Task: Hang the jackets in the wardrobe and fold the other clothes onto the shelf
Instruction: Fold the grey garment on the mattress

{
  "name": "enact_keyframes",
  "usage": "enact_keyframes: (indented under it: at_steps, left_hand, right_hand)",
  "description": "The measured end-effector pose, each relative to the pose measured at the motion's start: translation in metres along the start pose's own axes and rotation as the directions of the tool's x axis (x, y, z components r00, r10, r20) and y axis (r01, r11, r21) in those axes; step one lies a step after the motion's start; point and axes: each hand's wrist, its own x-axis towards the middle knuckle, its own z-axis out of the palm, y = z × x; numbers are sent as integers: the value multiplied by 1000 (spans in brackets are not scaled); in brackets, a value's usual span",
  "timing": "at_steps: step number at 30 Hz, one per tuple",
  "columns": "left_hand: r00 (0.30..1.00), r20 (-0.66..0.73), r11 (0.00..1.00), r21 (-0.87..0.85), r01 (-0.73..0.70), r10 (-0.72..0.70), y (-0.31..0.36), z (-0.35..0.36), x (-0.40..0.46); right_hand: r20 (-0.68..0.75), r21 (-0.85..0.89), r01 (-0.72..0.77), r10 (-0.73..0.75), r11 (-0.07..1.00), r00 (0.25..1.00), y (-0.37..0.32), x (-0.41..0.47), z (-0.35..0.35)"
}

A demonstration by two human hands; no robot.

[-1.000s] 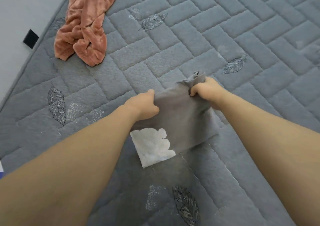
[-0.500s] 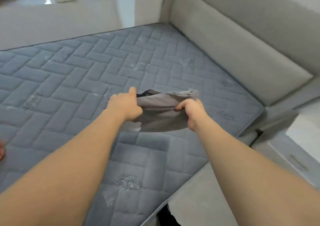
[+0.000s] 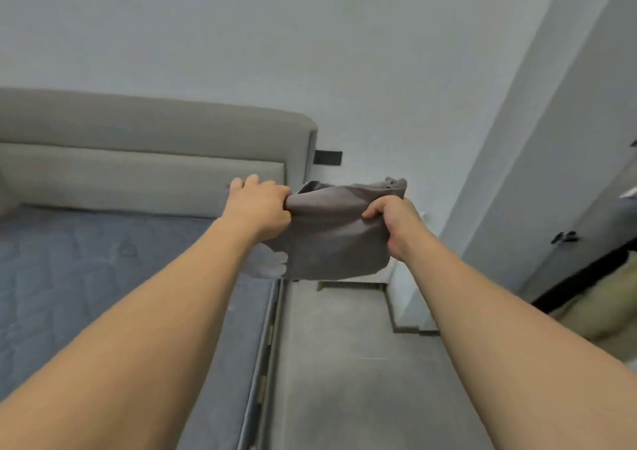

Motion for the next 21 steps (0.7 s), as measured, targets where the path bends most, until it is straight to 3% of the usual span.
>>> enact_keyframes:
  at_steps: [6, 13, 17, 21]
  left_hand:
    - [974, -71, 976, -28, -217, 215, 160, -35, 131]
    - [924, -174, 927, -99, -361, 342, 299, -62, 248]
    - [849, -220, 852, -113, -511, 480, 361, -71, 311]
    - [716, -350, 739, -91, -668, 604, 428, -80, 372]
  right_hand:
    - [-196, 109, 147, -123, 983, 973, -70, 65, -160]
    - [-374, 113, 355, -291, 928, 881, -138, 120, -285]
    - [-539, 74, 443, -338, 894, 772, -167, 154, -336]
    - [-675, 30, 469, -328, 883, 661, -186, 179, -383]
